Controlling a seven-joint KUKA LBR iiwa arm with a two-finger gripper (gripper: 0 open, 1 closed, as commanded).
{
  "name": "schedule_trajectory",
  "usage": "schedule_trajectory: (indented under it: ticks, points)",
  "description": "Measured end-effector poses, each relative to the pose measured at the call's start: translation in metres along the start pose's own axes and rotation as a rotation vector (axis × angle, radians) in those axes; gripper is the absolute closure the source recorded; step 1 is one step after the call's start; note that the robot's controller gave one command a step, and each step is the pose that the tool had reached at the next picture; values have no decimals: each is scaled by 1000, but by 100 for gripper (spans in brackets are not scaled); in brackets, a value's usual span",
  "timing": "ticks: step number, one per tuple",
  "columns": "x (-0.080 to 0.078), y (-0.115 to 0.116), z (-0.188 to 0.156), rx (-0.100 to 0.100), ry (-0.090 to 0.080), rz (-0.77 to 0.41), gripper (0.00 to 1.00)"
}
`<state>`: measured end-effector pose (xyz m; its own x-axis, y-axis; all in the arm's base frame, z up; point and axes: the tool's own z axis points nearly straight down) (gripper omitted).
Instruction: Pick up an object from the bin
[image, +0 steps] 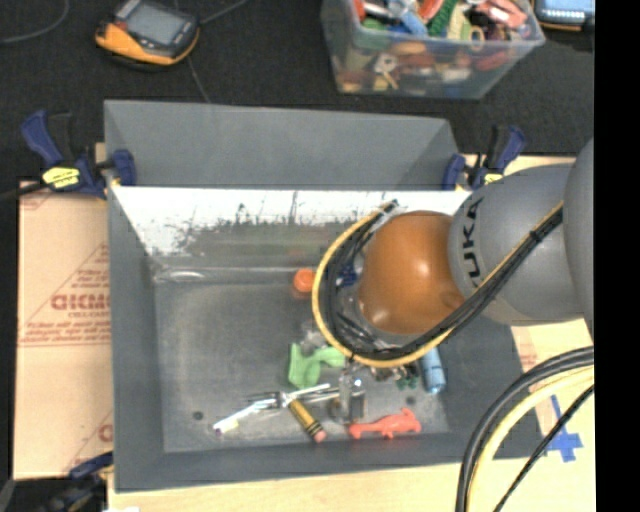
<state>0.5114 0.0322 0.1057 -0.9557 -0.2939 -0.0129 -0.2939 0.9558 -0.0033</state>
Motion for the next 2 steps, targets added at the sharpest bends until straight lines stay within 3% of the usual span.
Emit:
schedule_trajectory:
  ticks: [1, 2]
  points:
    - [-2, 10, 8, 3, -6, -22, 0]
    - [-6, 4, 6, -1, -6, 44, 100]
